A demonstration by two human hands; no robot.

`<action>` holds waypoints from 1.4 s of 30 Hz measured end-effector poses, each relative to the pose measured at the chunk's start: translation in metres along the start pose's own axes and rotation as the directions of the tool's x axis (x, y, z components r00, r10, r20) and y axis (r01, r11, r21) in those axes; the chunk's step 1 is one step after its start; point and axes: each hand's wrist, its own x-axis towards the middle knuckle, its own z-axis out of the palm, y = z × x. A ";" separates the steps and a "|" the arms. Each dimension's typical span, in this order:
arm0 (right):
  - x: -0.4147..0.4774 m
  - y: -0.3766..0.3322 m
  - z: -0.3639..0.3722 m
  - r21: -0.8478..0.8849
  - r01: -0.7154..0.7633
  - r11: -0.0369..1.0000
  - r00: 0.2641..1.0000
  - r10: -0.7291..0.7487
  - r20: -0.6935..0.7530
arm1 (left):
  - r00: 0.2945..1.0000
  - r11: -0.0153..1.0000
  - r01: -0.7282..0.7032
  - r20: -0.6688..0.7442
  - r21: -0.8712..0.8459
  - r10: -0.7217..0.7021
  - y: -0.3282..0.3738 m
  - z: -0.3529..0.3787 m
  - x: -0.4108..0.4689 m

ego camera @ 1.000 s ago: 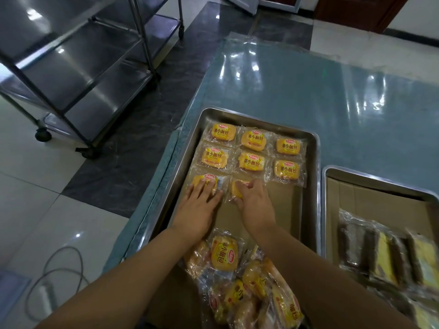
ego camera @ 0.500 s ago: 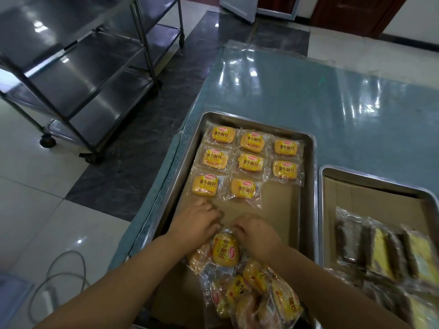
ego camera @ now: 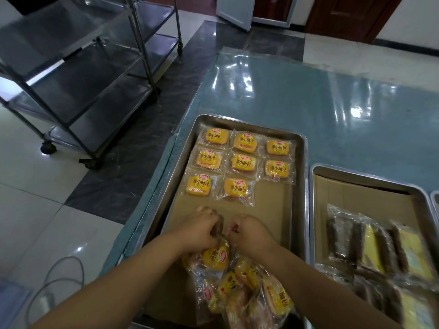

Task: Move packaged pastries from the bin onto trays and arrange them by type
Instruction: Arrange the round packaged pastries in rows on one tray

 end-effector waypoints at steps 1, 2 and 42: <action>-0.001 0.002 -0.001 0.045 -0.015 0.999 0.999 0.016 -0.033 | 0.999 0.995 0.039 0.018 -0.087 -0.037 0.001 -0.002 0.001; -0.001 0.005 -0.003 0.096 -0.031 0.995 0.997 0.037 -0.067 | 0.997 0.979 0.082 0.030 -0.187 -0.077 0.001 -0.006 0.001; -0.015 0.045 -0.049 0.750 -0.034 0.660 0.912 0.328 -0.248 | 0.882 0.800 -0.006 -0.380 -0.600 -0.279 0.066 -0.026 0.055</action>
